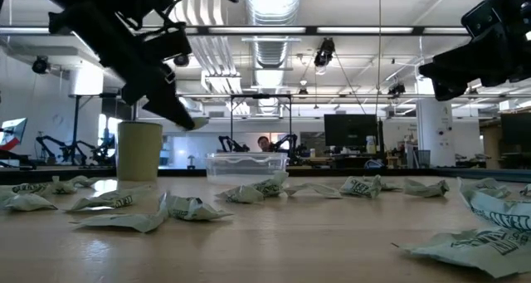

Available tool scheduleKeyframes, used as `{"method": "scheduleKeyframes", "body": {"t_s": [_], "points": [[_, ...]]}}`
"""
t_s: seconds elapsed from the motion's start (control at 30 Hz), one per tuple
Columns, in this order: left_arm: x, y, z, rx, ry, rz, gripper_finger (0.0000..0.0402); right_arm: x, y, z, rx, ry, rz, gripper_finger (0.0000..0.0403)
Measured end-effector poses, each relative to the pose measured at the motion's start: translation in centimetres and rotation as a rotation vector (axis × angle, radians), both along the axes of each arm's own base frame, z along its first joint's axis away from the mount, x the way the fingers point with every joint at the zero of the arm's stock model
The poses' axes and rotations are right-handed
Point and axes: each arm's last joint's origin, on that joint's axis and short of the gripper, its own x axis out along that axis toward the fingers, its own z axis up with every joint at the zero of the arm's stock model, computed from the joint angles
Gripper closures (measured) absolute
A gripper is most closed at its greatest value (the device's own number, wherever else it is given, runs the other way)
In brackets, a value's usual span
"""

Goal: Pick and place Stevia / Truvia into bins
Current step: Put the stevia packet into the transparent container

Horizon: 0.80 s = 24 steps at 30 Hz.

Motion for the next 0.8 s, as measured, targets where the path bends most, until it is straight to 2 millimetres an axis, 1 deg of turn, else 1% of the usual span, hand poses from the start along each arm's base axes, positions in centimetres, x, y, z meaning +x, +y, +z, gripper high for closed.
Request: {"method": "scheduleKeyframes", "body": {"t_s": [0.13,0.3,0.53,0.8], "points": [[1.4,0.5,-0.3,0.106,-0.015,-0.075,0.0401,0.0,0.0,0.3,0.002,-0.031,0.000,0.0275],[2.6,2.3,-1.2,0.192,0.051,-0.090,0.0401,0.0,0.0,0.4,-0.012,-0.043,0.001,0.0275],[3.6,4.8,-1.2,0.172,0.060,-0.163,0.0402,0.1,-0.1,0.4,-0.062,-0.043,-0.025,0.0275],[3.3,7.4,-1.3,0.107,0.047,-0.249,0.0402,0.1,-0.1,0.4,-0.116,-0.047,-0.043,0.0275]]}}
